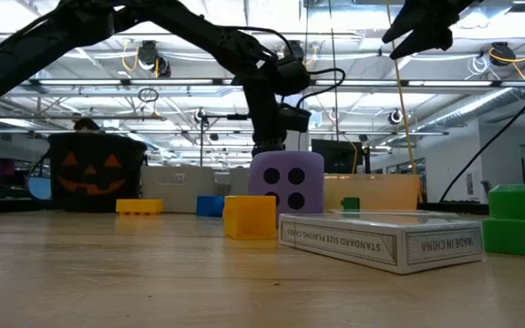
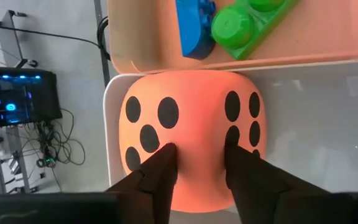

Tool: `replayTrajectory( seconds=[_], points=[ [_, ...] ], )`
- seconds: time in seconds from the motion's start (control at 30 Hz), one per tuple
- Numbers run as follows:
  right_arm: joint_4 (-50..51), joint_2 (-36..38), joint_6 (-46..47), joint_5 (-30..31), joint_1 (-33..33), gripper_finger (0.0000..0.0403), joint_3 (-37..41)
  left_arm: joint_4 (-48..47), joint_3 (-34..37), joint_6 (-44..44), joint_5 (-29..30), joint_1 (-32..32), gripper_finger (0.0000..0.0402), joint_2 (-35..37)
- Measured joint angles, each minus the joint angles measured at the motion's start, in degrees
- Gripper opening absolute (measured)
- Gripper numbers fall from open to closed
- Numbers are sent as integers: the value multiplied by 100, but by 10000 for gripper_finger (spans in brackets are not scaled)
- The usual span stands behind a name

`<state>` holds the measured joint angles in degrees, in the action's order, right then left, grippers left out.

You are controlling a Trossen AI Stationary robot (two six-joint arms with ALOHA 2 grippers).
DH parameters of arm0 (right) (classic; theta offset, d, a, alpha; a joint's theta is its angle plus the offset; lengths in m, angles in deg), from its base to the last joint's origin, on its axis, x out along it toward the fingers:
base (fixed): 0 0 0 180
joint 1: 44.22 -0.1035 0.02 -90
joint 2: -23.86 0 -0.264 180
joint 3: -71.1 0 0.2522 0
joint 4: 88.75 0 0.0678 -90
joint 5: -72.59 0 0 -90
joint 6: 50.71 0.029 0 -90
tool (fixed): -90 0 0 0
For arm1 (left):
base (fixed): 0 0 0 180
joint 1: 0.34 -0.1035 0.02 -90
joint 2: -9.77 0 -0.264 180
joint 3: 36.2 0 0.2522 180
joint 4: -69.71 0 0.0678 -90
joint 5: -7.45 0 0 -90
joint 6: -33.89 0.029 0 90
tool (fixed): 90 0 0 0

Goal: Pick & Place Toys
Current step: Put the orange dice into the right gray bin, then put the purple dice into the right gray bin

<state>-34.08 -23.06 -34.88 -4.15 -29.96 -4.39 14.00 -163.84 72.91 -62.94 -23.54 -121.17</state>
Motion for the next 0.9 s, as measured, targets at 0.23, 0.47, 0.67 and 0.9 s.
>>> replayTrajectory(
  seconds=[0.23, 0.47, 0.67, 0.9],
  points=[
    [2, 0, 0, -1, 0, 263, 0, -3, 2, -56, 233, 97, 226, -9],
    [2, 0, -22, -2, 1, 263, 0, -170, 9, -221, 704, 246, 266, 145],
    [-75, -2, -70, 4, 0, 263, 2, -360, 9, -971, 364, 468, 263, 610],
    [-332, -3, -244, 14, 2, 263, 2, -204, 9, -3489, -1578, 536, 259, 1548]
  ],
)
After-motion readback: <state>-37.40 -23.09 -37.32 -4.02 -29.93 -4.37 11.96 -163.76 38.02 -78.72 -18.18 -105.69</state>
